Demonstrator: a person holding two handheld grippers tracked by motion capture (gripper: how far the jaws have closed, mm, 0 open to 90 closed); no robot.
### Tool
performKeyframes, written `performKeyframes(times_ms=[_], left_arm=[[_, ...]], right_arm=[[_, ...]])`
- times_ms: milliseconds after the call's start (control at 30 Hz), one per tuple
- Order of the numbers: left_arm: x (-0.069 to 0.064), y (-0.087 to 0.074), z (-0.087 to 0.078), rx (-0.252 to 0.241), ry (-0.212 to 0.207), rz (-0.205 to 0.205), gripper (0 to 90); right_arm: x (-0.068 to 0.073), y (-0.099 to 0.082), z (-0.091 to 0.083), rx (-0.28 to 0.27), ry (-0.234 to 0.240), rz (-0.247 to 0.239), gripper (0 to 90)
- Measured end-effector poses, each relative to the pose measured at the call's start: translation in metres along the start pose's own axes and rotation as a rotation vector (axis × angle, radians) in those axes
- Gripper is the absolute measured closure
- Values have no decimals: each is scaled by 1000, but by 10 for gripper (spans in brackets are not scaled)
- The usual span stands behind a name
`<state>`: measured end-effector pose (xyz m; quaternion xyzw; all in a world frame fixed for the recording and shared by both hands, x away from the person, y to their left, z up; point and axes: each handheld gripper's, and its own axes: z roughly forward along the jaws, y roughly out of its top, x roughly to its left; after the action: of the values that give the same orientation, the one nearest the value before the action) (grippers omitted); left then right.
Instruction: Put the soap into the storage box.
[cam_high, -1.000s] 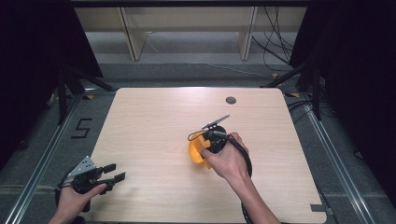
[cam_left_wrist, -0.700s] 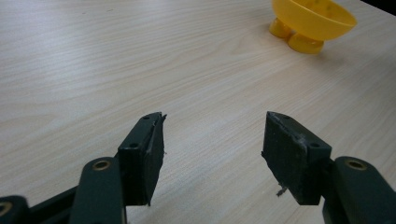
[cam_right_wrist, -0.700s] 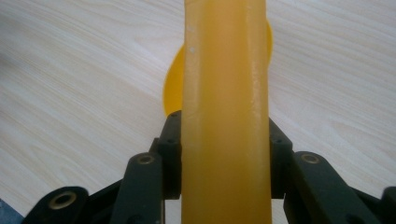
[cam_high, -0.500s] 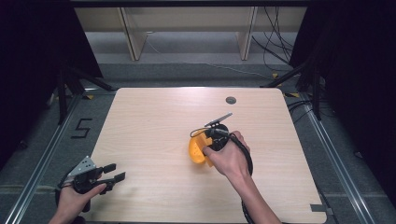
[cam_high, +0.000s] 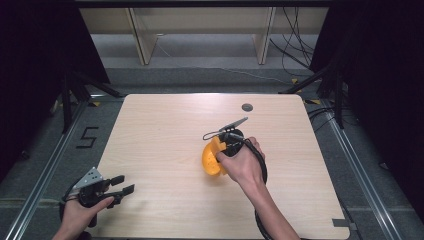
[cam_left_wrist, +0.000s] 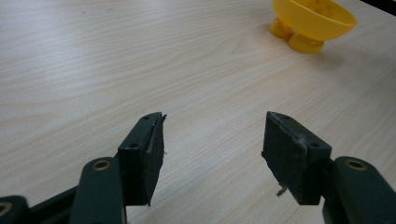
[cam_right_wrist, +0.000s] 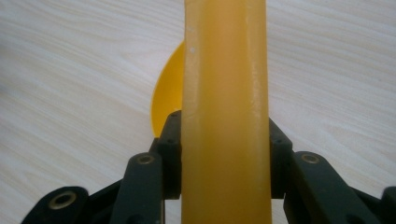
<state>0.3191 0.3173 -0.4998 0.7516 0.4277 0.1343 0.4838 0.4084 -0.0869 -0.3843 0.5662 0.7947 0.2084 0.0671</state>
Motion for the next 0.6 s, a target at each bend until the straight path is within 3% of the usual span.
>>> performKeyframes(times_ms=[67, 600], left_arm=[[0, 0, 0, 1, 0, 0, 381], [0, 0, 0, 0, -9, 10, 381]], right_arm=[[2, 2, 2, -4, -4, 27, 615], [2, 17, 15, -54, -19, 112, 615]])
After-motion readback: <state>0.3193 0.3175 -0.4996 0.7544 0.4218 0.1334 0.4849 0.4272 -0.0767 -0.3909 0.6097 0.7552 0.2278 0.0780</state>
